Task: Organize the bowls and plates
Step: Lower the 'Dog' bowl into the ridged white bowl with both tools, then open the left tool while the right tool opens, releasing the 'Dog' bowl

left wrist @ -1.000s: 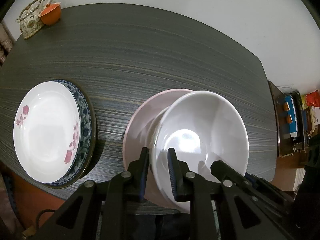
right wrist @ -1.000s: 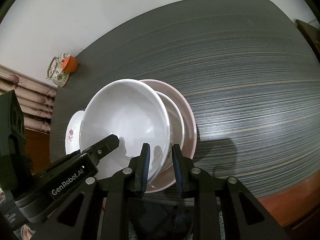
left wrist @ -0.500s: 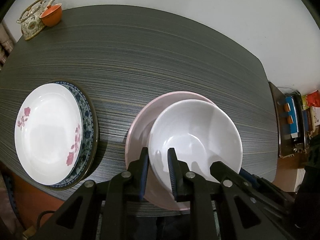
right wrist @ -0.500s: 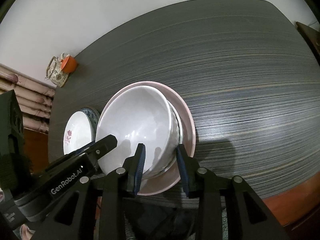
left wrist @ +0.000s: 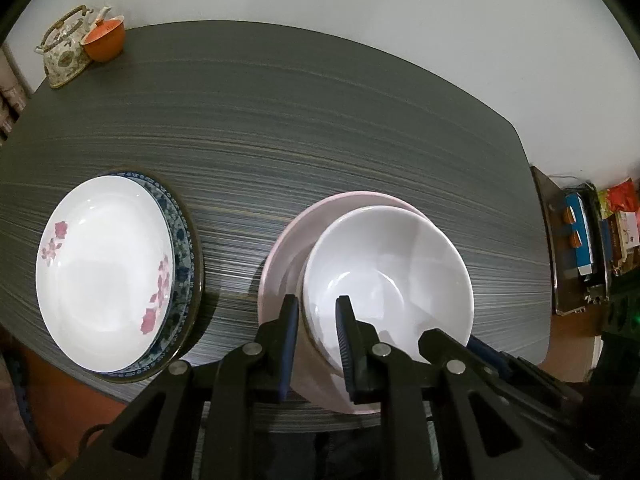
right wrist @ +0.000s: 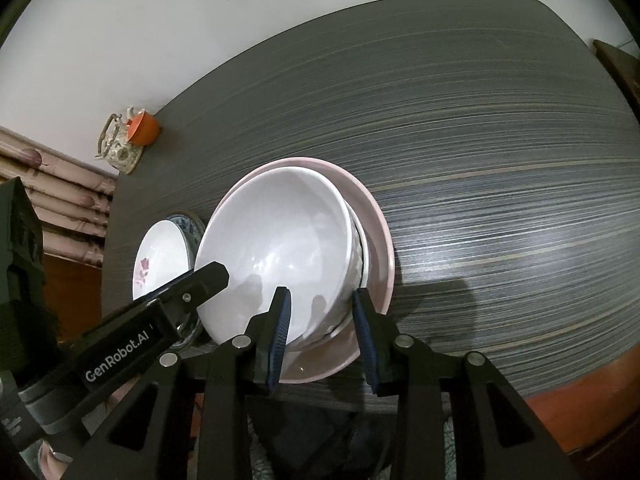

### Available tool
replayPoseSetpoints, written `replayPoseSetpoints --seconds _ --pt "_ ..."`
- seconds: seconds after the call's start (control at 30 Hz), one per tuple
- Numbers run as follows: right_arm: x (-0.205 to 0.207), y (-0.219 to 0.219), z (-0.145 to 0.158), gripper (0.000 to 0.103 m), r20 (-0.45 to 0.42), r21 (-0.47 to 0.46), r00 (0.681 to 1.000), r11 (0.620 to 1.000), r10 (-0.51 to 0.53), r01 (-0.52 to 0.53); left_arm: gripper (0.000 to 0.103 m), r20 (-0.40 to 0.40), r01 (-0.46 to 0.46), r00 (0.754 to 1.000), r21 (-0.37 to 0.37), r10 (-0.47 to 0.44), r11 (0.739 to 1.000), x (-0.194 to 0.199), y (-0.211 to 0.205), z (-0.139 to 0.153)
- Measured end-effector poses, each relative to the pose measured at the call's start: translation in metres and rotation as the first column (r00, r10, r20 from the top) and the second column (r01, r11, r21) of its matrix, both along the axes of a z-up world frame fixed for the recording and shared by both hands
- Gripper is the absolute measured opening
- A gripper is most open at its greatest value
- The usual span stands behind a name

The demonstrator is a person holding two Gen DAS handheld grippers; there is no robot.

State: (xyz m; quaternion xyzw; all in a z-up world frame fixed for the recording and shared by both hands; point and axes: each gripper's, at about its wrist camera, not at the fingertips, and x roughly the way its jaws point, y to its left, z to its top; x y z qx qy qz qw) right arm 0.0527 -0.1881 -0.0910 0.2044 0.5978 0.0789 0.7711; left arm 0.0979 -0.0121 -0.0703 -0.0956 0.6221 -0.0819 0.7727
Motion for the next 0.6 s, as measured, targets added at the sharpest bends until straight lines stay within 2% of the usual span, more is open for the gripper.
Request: replayPoseSetpoints --seconds 0.47,0.53,0.6 --pt "-0.012 -0.002 0.003 0.032 0.01 -0.018 1.0 1.0 -0.007 0.008 0.02 0.025 -0.002 1.0 0.007 0.002 1.0 -0.005 0.006 0.009" --pt "-0.013 -0.003 0.005 0.032 0.013 -0.016 1.0 1.0 -0.006 0.006 0.026 0.03 -0.003 1.0 0.012 0.003 1.0 -0.006 0.005 0.01" --pt "-0.014 -0.003 0.007 0.032 0.018 -0.016 1.0 1.0 -0.01 0.011 0.026 0.039 -0.002 0.999 0.02 0.001 1.0 -0.008 0.006 0.011"
